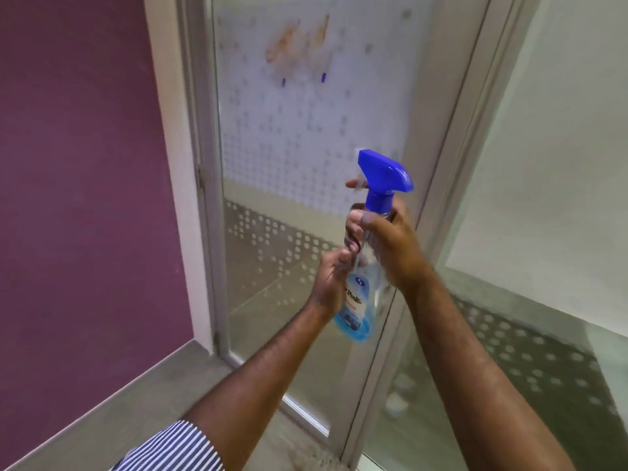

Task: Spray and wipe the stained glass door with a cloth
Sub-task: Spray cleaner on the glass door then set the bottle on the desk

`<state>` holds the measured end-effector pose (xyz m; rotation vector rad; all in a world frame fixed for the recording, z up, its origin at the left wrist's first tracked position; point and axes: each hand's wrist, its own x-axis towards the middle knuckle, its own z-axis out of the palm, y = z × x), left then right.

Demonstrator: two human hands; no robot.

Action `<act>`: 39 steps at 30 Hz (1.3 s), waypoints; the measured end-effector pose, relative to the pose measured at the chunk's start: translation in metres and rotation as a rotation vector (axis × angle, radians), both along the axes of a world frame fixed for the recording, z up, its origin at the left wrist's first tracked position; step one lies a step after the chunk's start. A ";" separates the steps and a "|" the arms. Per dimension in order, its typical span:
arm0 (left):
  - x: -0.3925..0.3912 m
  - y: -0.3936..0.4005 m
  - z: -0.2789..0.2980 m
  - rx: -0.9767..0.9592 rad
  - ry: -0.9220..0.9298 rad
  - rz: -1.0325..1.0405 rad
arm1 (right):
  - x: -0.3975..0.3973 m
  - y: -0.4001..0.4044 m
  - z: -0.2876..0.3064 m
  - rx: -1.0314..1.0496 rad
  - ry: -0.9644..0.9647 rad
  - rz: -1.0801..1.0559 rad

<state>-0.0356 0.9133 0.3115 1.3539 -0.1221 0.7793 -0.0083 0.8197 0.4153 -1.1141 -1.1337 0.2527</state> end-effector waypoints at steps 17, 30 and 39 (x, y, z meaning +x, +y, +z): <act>0.072 0.225 0.037 0.093 0.053 0.370 | 0.097 0.240 0.028 0.059 -0.013 0.155; 0.172 0.351 0.085 0.069 0.101 0.263 | 0.189 0.360 0.065 0.145 0.018 0.017; 0.236 0.417 0.100 0.074 0.057 0.002 | 0.224 0.420 0.079 0.210 0.005 -0.312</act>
